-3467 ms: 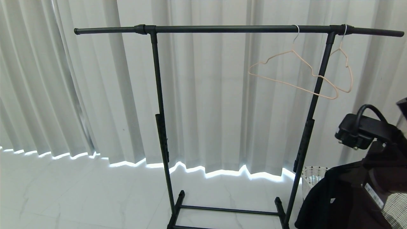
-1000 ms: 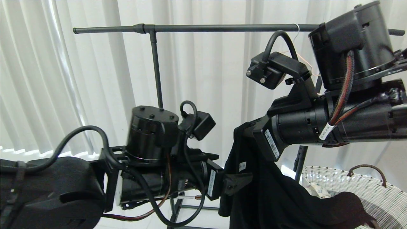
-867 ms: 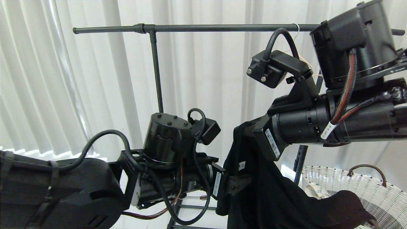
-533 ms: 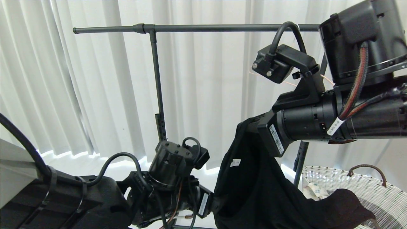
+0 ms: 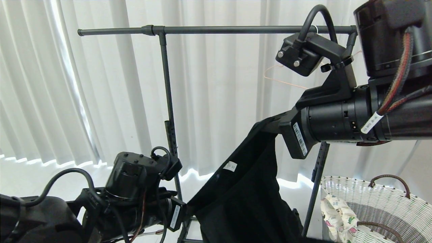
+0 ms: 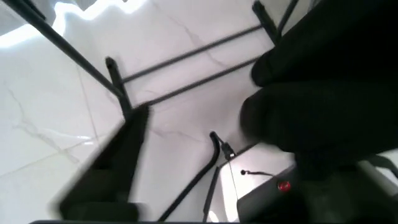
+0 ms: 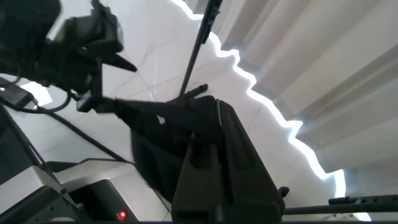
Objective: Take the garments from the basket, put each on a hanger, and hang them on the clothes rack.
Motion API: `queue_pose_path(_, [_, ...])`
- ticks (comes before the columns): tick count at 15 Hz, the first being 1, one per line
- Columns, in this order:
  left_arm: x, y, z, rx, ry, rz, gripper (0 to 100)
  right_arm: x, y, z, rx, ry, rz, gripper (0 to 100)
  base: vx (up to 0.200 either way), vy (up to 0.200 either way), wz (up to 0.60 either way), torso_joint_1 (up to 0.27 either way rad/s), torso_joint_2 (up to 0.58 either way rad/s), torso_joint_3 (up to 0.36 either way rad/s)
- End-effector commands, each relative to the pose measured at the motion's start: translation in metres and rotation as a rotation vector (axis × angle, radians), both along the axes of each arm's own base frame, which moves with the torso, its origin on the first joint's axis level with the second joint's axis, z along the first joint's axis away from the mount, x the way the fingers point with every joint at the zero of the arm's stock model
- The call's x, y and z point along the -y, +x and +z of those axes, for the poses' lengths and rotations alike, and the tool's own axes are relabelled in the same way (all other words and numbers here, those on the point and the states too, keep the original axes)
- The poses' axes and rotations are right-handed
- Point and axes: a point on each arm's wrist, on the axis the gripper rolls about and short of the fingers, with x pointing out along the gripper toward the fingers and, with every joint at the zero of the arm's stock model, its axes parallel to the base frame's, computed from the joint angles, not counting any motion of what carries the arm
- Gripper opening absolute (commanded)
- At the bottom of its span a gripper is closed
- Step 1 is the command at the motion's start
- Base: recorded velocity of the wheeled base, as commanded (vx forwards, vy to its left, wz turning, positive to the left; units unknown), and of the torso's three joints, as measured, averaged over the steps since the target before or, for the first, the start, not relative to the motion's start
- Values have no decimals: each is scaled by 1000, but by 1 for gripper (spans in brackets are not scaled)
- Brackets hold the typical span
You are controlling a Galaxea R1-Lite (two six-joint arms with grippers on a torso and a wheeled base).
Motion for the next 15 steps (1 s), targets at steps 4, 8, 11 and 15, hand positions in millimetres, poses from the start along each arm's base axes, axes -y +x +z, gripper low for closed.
queue_pose_path(4, [-34,-28,56,275,-27,66,0,7,8,4,9,10,-40,0,0,0,0,0,0,0])
queue_pose_path(8, [-52,-6,107,450,31,135,0,16,14,3,9,3,-88,0,0,0,0,0,0,0])
queue_pose_path(11, [-55,-10,155,447,77,102,0,38,9,6,28,3,-151,0,0,0,0,0,0,0])
queue_pose_path(15, [-34,-38,233,468,35,-46,0,81,-19,19,80,22,-239,0,0,0,0,0,0,0])
